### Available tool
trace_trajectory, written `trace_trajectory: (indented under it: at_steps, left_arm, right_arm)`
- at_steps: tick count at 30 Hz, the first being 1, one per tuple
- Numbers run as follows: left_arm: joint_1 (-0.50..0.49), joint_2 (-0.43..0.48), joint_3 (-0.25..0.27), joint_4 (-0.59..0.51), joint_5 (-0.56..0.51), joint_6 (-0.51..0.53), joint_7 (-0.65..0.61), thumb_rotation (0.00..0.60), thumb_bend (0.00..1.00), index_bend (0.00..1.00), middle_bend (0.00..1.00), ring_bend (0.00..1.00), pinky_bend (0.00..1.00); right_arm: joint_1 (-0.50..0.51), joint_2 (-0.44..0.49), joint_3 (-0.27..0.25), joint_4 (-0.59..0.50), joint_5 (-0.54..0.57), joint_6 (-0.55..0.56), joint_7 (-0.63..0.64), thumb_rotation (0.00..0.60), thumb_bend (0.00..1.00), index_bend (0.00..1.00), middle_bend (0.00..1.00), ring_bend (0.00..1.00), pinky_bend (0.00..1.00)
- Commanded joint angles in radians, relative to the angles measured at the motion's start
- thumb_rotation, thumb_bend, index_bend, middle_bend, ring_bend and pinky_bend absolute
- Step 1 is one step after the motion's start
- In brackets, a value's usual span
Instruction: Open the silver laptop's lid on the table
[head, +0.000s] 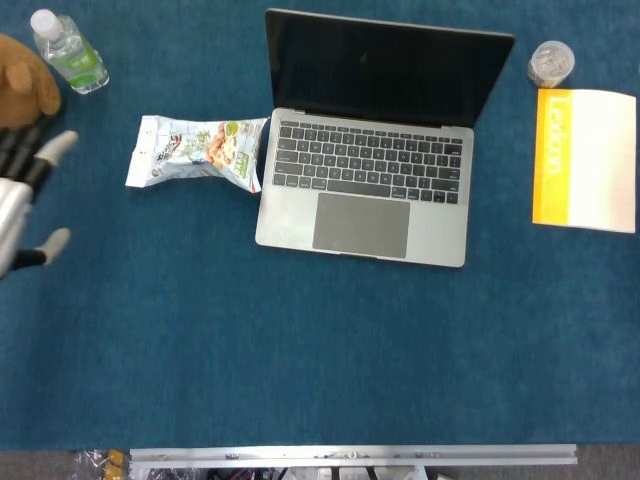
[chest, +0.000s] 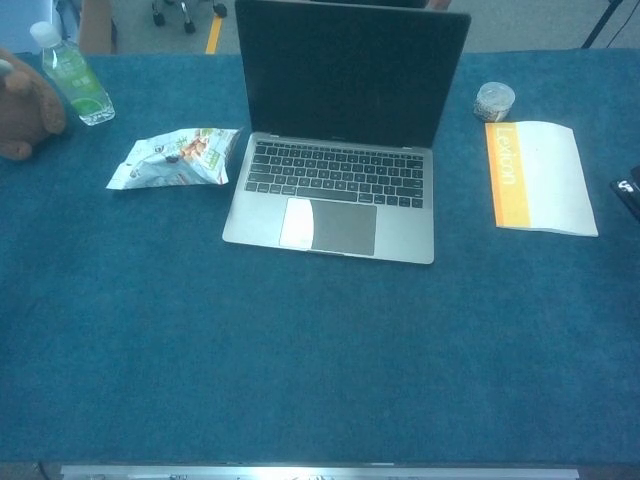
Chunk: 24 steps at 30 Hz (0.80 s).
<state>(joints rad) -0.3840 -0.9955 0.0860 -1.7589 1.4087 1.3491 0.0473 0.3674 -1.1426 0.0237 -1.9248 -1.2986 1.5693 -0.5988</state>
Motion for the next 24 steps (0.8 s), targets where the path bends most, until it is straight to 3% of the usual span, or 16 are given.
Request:
trace_trajectory:
  at_steps: [1,11,24]
  left_arm:
    - [0.062,0.008,-0.004,0.043,0.018,0.069,-0.077,0.600,0.25,0.00,0.00,0.00,0.00]
    - [0.198,-0.038,0.002,0.145,0.082,0.219,-0.140,0.600,0.25,0.00,0.00,0.00,0.00]
    - [0.250,-0.038,-0.027,0.172,0.114,0.245,-0.193,0.600,0.25,0.00,0.00,0.00,0.00]
  right_arm:
    - [-0.070,0.014,-0.038,0.019,-0.039,0.056,0.051,0.600,0.36,0.00,0.04,0.00,0.10]
    - [-0.219,0.011,-0.067,0.092,-0.042,0.131,0.177,0.600,0.36,0.00,0.04,0.00,0.10]
    - [-0.259,0.001,-0.035,0.144,-0.029,0.067,0.223,0.600,0.36,0.00,0.04,0.00,0.10]
